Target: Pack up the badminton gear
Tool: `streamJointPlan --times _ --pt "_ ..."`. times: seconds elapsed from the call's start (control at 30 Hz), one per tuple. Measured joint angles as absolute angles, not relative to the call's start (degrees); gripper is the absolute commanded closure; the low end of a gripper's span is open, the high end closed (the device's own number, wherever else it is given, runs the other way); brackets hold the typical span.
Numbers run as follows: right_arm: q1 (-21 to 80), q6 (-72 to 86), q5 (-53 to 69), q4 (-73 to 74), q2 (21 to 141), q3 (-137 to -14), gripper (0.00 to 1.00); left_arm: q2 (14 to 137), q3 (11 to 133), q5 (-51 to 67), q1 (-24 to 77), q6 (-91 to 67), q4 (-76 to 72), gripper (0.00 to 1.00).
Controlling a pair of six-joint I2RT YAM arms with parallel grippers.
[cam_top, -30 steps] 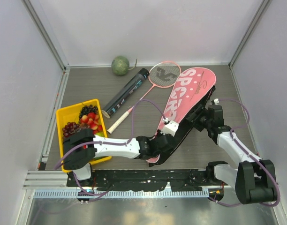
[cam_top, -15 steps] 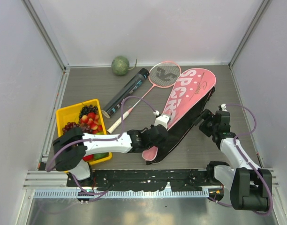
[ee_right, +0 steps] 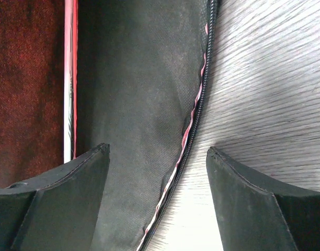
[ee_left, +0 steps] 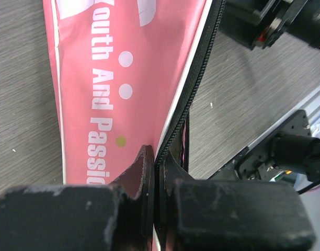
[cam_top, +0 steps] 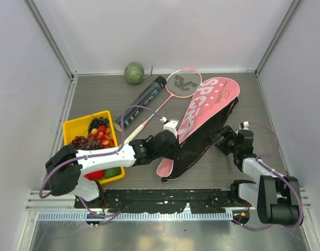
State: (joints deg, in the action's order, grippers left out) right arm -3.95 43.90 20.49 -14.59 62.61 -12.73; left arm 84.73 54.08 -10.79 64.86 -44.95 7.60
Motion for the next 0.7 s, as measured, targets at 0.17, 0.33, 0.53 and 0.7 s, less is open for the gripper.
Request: streamJointPlan --times 0.17,0.33,0.53,0.7 --pt "-3.99 47.03 21.63 -21.54 62.63 -9.34 0.20 82.98 54.08 -8.58 63.20 -46.48 7.66 1.00" --pt "-3.99 50.37 22.24 -24.62 62.63 -7.64 0.20 82.83 54.11 -6.13 61.58 -48.16 8.01 1.00" --pt "-3.99 53.39 22.87 -30.85 64.66 -5.61 0.21 81.56 54.63 -4.40 59.83 -49.50 9.34 1.00" --pt "-3.53 57.01 24.86 -39.33 71.31 -5.34 0.22 80.71 55.13 -2.76 58.78 -51.22 9.54 1.00"
